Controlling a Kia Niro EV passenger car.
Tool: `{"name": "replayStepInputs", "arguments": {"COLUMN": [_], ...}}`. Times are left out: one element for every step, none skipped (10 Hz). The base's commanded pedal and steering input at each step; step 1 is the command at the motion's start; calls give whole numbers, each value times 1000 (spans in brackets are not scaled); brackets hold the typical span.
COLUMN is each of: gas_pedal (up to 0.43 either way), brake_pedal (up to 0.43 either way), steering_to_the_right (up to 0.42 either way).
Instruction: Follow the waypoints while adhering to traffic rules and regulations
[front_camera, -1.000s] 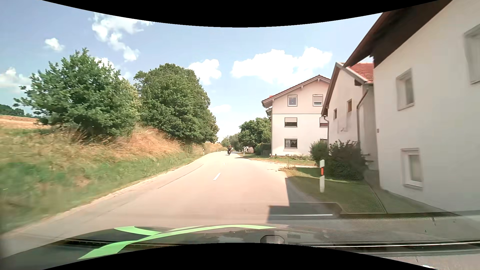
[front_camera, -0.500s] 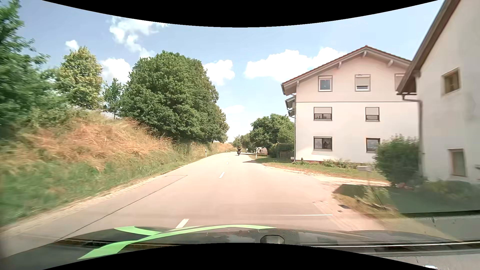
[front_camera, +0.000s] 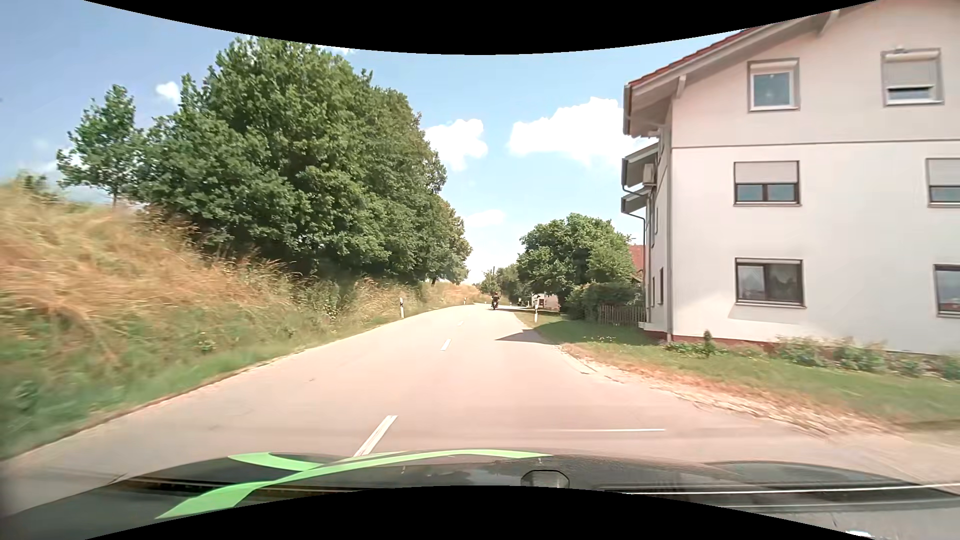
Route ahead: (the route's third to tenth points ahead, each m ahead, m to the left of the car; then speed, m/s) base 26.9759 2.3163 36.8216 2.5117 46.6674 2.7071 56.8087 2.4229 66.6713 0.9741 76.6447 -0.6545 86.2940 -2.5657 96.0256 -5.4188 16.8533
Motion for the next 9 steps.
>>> {"name": "replayStepInputs", "arguments": {"gas_pedal": [268, 268, 268, 268, 268, 228, 197, 177, 177], "brake_pedal": [0, 0, 0, 0, 0, 0, 0, 0, 0], "steering_to_the_right": [-18, -16, -14, -12, -11, -9, -8, -6, -6]}}
